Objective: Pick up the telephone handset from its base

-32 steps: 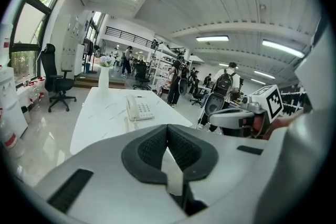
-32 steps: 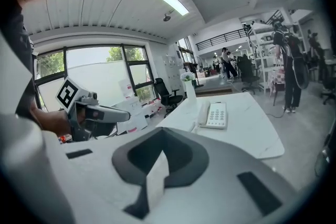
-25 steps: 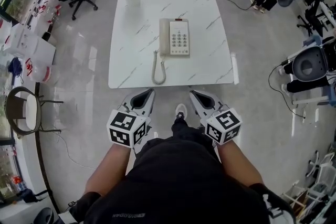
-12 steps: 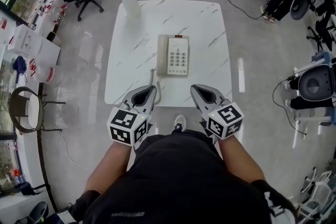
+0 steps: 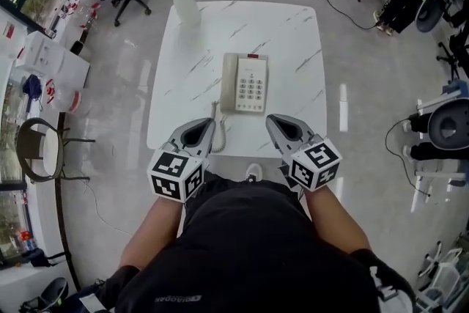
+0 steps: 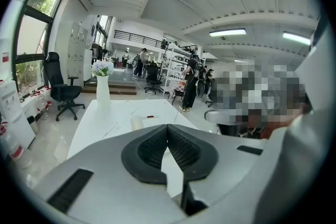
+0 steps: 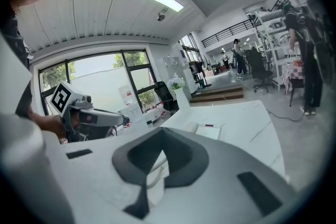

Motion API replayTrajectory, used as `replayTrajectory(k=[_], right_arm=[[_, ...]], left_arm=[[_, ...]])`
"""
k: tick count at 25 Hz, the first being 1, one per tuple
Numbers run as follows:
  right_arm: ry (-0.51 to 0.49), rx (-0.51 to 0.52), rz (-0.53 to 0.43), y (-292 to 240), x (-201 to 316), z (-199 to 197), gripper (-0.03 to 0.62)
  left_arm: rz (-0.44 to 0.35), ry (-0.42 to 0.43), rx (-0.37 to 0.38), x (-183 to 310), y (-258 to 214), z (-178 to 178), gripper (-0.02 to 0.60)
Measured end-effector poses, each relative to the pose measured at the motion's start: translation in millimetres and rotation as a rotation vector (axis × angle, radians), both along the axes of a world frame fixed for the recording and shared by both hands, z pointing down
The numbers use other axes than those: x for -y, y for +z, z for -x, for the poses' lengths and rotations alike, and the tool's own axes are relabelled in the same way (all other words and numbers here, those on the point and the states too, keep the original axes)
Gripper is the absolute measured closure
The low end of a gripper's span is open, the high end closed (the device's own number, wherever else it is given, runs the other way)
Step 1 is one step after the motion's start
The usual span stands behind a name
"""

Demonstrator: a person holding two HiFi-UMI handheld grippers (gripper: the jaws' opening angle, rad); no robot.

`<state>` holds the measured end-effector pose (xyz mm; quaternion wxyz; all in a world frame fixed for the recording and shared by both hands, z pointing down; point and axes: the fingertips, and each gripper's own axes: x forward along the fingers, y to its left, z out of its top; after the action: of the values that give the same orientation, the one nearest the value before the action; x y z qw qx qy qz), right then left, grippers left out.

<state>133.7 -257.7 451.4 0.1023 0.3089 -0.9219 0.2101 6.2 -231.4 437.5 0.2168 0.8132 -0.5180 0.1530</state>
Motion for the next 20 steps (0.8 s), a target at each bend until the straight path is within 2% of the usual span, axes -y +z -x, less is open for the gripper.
replayTrajectory(k=[8,20], right_arm=[[0.09,-0.01,0.0,-2,6,13,0.592],[0.214,-0.055,-0.016,-7,5,67,0.592]], left_arm=[[0.0,0.101,-0.009,16,0,9,0.58],[-0.009,0.211,0.002,26,-2,71,0.58]])
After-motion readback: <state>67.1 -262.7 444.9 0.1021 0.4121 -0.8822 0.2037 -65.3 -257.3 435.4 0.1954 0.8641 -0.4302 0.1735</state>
